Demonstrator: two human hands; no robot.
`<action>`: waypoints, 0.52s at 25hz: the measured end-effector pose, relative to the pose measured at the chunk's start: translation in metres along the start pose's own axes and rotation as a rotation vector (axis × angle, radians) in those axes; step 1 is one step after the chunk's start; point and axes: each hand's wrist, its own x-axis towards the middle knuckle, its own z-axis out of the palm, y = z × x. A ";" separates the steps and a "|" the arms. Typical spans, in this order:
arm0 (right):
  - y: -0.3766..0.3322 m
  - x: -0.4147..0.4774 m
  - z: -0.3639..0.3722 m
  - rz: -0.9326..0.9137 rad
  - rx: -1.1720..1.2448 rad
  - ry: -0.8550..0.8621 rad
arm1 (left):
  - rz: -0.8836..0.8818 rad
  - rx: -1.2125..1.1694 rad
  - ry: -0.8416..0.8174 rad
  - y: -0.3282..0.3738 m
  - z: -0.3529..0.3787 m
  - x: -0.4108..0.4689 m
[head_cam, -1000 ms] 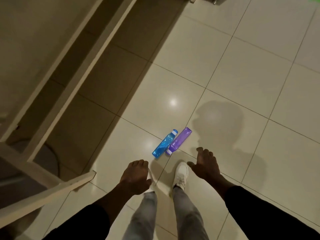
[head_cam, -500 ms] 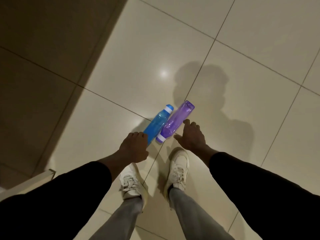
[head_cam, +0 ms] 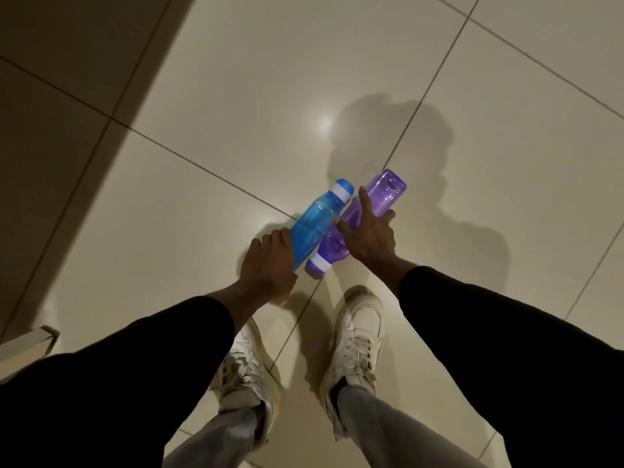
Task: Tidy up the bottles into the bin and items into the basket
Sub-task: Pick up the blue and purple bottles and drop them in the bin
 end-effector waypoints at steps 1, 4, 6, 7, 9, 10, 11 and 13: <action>0.001 0.005 0.003 0.009 -0.008 -0.004 | -0.039 -0.038 -0.009 0.000 0.003 0.000; 0.002 0.013 0.002 0.008 -0.002 0.003 | -0.153 -0.228 -0.076 -0.001 0.006 -0.001; 0.004 0.010 -0.003 0.000 0.025 0.026 | -0.205 -0.297 -0.113 -0.001 0.006 -0.006; 0.004 0.005 -0.007 0.007 0.022 0.040 | -0.231 -0.321 -0.114 -0.001 0.004 -0.010; 0.002 -0.011 -0.020 0.030 -0.023 0.041 | -0.276 -0.372 -0.103 0.000 -0.007 -0.024; 0.000 -0.023 -0.029 0.020 -0.059 0.034 | -0.296 -0.396 -0.093 0.000 -0.015 -0.033; -0.003 -0.038 -0.038 -0.009 -0.089 0.027 | -0.310 -0.411 -0.080 0.001 -0.024 -0.045; -0.013 -0.073 -0.063 -0.077 -0.107 0.022 | -0.321 -0.430 -0.056 0.002 -0.046 -0.070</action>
